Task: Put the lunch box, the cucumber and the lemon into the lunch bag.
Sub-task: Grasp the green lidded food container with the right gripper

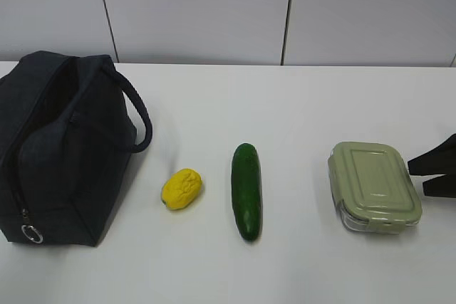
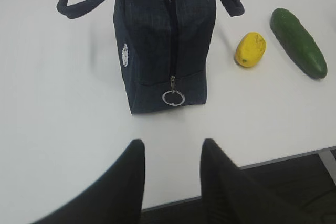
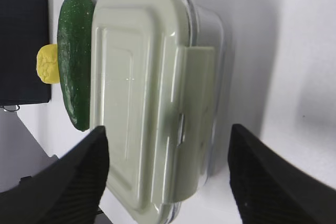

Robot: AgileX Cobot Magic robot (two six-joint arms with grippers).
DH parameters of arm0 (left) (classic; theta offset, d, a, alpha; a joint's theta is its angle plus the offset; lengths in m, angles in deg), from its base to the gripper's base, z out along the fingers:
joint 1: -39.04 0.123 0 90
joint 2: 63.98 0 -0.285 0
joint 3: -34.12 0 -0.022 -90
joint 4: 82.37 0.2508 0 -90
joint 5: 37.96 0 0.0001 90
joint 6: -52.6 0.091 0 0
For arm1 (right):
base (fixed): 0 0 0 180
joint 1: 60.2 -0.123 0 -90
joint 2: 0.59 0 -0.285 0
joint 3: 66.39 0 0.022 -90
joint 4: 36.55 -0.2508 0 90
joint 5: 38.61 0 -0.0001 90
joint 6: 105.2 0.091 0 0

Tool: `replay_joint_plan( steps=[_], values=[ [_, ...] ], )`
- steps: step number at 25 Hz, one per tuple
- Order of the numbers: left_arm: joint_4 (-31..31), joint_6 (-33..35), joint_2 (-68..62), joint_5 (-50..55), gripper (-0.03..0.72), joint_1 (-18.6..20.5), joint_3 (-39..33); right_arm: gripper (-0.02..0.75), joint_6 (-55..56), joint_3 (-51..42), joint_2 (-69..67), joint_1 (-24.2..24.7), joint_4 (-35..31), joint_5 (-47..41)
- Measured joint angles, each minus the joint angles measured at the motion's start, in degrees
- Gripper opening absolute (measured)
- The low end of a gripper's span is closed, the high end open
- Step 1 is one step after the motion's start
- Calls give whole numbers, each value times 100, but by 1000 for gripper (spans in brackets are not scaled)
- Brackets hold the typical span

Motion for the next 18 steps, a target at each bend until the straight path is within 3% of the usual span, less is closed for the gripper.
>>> replay_joint_plan(
  steps=[13,18],
  values=[
    [0,0,0,0,239,0,0,529,-86,185,-438,-397,36,11],
    [2,0,0,0,239,0,0,529,-95,185,-437,-411,-234,11]
  ],
)
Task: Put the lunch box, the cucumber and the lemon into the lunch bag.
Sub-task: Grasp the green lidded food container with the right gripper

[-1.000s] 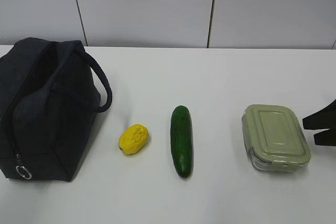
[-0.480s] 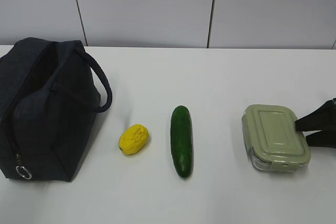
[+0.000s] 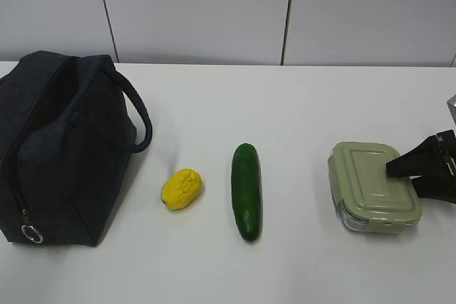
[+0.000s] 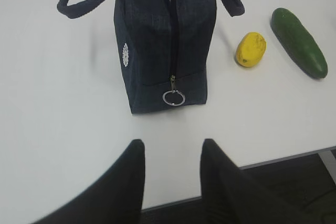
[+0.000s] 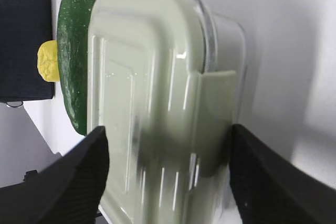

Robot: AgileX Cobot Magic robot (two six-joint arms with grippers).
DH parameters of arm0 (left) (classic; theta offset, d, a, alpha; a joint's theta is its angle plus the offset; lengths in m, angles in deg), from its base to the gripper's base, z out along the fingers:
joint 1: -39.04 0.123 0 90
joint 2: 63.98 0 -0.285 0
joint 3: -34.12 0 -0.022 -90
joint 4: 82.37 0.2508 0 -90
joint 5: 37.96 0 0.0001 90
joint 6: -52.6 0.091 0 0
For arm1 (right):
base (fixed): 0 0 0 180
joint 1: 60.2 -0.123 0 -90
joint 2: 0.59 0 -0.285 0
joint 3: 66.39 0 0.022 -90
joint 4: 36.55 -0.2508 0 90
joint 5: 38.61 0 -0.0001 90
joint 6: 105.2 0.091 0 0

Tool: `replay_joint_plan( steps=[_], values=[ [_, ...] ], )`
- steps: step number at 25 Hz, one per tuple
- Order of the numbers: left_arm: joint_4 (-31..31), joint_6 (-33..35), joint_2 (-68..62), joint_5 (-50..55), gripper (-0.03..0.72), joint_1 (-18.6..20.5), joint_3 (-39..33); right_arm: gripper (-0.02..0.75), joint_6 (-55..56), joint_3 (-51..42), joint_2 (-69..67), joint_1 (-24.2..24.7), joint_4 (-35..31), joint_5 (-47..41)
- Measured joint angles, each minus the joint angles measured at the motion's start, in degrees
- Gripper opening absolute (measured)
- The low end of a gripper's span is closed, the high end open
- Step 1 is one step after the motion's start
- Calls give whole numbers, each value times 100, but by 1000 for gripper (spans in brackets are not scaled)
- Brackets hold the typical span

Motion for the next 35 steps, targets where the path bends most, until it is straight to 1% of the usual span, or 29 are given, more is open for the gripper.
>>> replay_joint_plan(
  steps=[21,26,35],
  values=[
    [0,0,0,0,239,0,0,531,-143,94,0,-9,-22,19],
    [0,0,0,0,239,0,0,575,-143,163,-3,-9,24,19],
    [0,0,0,0,239,0,0,585,-143,163,-62,-9,166,19]
  ],
)
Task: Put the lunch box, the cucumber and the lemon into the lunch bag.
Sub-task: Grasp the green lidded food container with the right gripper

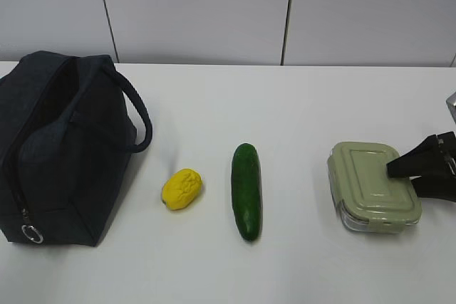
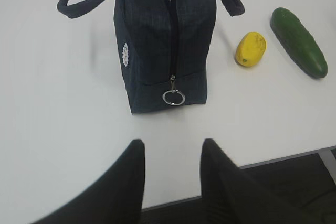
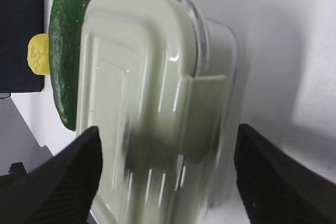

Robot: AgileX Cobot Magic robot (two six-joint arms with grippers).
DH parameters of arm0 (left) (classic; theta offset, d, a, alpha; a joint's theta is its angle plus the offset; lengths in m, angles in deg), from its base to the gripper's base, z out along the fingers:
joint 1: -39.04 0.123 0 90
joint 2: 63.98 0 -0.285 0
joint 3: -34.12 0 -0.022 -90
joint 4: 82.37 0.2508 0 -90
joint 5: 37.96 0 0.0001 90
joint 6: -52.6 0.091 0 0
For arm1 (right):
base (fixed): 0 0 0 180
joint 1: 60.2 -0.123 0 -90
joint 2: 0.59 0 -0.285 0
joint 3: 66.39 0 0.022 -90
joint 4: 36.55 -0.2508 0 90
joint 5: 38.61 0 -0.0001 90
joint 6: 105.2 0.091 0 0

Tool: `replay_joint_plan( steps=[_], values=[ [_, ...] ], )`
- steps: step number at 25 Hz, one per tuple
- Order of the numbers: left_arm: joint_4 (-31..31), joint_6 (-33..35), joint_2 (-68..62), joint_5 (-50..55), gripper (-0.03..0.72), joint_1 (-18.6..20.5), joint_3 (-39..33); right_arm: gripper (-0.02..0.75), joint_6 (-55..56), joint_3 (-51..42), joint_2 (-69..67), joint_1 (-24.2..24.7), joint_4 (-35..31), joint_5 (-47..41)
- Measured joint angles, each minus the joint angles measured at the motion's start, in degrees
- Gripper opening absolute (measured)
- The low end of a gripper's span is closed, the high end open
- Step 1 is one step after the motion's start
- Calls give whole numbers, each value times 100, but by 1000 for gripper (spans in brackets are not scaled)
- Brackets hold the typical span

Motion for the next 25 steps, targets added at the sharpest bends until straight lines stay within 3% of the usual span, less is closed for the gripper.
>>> replay_joint_plan(
  steps=[25],
  values=[
    [20,0,0,0,239,0,0,585,-324,40,-197,-46,-186,0]
  ],
)
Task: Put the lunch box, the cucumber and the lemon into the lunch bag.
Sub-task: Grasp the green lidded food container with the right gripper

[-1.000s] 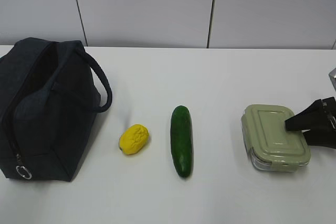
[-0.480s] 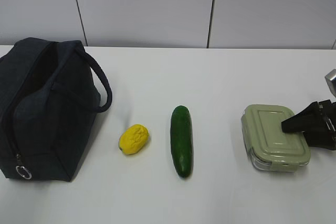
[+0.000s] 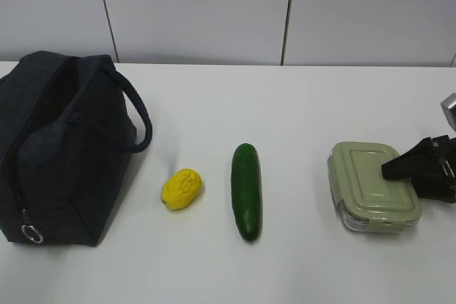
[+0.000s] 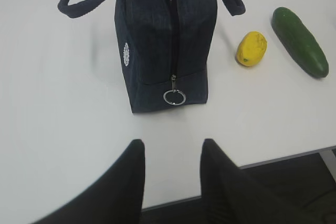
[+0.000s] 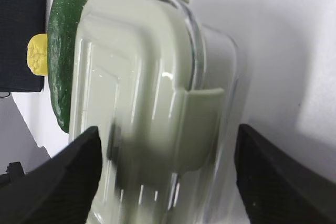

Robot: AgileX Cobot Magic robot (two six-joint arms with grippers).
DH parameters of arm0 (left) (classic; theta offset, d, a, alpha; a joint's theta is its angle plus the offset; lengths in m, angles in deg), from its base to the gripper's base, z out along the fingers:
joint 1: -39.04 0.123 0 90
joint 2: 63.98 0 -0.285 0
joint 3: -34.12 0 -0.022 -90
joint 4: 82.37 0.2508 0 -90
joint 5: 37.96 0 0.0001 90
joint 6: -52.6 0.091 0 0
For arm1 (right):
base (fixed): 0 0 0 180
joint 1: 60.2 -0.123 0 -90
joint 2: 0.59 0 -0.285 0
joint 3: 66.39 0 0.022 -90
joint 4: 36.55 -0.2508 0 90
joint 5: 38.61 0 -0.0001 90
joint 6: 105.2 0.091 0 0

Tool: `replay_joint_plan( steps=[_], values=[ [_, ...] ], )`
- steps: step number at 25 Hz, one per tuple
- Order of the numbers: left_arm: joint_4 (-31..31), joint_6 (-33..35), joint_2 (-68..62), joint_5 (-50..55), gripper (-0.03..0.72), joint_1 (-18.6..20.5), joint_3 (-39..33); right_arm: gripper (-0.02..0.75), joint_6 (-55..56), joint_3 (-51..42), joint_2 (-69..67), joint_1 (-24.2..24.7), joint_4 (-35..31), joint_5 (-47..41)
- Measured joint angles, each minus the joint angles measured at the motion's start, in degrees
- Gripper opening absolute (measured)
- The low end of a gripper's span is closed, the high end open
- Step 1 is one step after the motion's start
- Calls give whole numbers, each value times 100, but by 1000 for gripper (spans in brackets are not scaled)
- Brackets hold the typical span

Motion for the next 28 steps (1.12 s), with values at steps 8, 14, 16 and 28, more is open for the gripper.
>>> replay_joint_plan(
  steps=[8,14,16,28],
  values=[
    [0,0,0,0,239,0,0,569,-32,0,-69,-101,12,-8],
    [0,0,0,0,239,0,0,569,-32,0,-81,-101,57,-29],
    [0,0,0,0,239,0,0,569,-32,13,-81,-101,82,-29],
    [0,0,0,0,239,0,0,569,-32,13,-81,-101,144,-55]
  ],
)
